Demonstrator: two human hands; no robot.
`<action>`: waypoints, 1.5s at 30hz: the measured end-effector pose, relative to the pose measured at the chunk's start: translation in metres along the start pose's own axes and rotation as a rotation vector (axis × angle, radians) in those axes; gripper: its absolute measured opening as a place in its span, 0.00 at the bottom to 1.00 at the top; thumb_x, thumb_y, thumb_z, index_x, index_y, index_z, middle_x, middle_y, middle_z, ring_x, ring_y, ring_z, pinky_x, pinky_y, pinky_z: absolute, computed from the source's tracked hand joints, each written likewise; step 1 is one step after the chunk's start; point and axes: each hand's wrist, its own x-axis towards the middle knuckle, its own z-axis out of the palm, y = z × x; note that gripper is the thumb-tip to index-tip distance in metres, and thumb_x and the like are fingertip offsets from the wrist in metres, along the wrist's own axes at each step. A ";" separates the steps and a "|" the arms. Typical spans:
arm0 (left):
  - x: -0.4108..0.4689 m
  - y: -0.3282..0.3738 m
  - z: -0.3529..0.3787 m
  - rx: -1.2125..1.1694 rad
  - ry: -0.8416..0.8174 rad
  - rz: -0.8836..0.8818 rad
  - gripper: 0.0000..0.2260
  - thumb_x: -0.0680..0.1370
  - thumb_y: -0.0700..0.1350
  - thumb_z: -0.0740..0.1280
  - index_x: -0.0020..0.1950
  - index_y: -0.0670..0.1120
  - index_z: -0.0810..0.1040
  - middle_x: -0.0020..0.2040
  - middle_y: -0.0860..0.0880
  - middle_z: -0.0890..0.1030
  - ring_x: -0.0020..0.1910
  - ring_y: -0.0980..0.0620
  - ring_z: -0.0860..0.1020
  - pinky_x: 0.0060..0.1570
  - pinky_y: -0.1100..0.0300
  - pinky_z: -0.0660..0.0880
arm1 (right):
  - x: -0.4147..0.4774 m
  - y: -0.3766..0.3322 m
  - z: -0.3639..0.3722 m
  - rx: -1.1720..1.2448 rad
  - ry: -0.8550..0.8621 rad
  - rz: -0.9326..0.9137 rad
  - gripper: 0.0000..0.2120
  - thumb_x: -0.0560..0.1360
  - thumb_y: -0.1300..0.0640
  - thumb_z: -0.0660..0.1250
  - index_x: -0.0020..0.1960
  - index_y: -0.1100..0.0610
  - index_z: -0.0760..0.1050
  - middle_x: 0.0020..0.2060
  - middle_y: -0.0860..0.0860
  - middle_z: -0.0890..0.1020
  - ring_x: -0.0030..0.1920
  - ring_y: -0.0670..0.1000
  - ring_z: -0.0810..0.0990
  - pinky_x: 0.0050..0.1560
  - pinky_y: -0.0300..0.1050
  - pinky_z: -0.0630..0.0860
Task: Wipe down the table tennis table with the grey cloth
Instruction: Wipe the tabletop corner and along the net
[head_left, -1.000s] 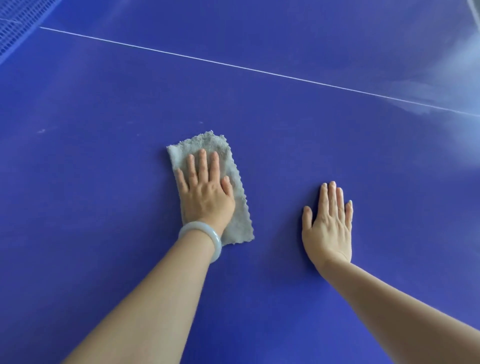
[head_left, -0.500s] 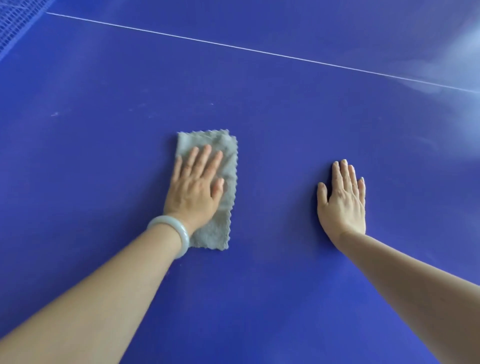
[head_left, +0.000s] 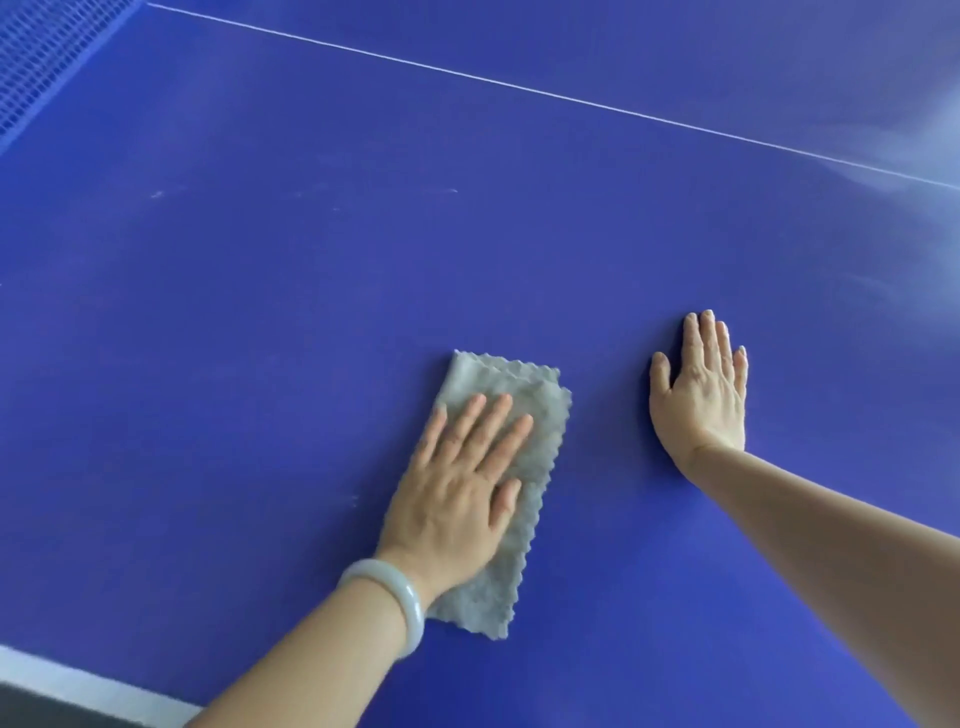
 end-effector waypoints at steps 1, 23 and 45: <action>0.006 -0.021 -0.003 0.022 0.010 -0.098 0.26 0.83 0.54 0.48 0.81 0.51 0.52 0.82 0.50 0.50 0.81 0.48 0.47 0.76 0.42 0.52 | 0.000 0.000 0.000 -0.003 0.000 -0.002 0.29 0.83 0.47 0.47 0.82 0.55 0.46 0.81 0.48 0.47 0.80 0.46 0.42 0.78 0.46 0.36; -0.078 0.098 0.017 0.020 -0.062 -0.038 0.29 0.82 0.55 0.49 0.82 0.49 0.50 0.82 0.48 0.47 0.81 0.46 0.45 0.76 0.40 0.51 | -0.161 -0.001 0.008 0.118 0.021 -0.194 0.27 0.82 0.60 0.52 0.80 0.61 0.51 0.81 0.55 0.51 0.81 0.51 0.45 0.79 0.51 0.37; -0.100 0.015 0.008 0.030 0.050 -0.627 0.27 0.83 0.53 0.40 0.82 0.48 0.46 0.82 0.47 0.45 0.80 0.44 0.45 0.77 0.40 0.46 | -0.208 -0.004 0.018 0.087 -0.022 -0.168 0.28 0.83 0.47 0.42 0.81 0.56 0.47 0.81 0.48 0.47 0.80 0.46 0.41 0.78 0.47 0.35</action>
